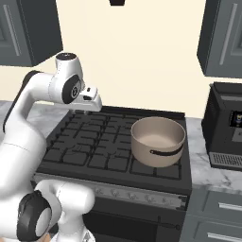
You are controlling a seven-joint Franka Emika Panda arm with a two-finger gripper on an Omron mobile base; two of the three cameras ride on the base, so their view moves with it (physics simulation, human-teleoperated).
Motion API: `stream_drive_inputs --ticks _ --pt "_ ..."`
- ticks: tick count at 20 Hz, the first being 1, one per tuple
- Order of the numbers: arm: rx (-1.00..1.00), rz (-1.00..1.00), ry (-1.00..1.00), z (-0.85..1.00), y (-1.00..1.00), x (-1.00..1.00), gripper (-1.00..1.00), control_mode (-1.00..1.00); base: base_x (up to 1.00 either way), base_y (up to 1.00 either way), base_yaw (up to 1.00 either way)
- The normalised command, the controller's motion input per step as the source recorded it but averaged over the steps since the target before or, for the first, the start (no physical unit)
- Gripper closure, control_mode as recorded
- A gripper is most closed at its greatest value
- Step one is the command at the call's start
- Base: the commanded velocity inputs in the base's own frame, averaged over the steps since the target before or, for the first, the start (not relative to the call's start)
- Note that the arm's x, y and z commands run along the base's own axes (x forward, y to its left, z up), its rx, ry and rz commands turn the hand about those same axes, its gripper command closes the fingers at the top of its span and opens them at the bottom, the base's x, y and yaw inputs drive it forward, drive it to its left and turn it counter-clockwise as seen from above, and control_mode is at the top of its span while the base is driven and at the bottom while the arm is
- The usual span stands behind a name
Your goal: Turn off the front right burner of the stove.
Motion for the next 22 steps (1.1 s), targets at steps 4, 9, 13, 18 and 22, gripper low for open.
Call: stream_drive_inputs --ticks 4,9,13,18,22 --pt "0.0 0.0 0.0 -0.05 0.0 -0.23 -1.0 -1.0 0.0 0.0 0.0" --pt "-0.02 0.21 -0.13 -0.25 -0.37 -0.82 -1.0 -1.0 0.0 0.0 0.0" --pt "0.0 0.32 -0.15 -0.3 -0.74 -0.9 -1.0 -1.0 0.0 0.0 0.0" --pt "0.0 0.3 -0.09 -0.33 -0.81 -0.73 -1.0 -1.0 0.0 0.0 0.0" --pt "0.0 0.3 -0.09 -0.28 -0.7 -0.66 -1.0 -1.0 0.0 0.0 0.0"
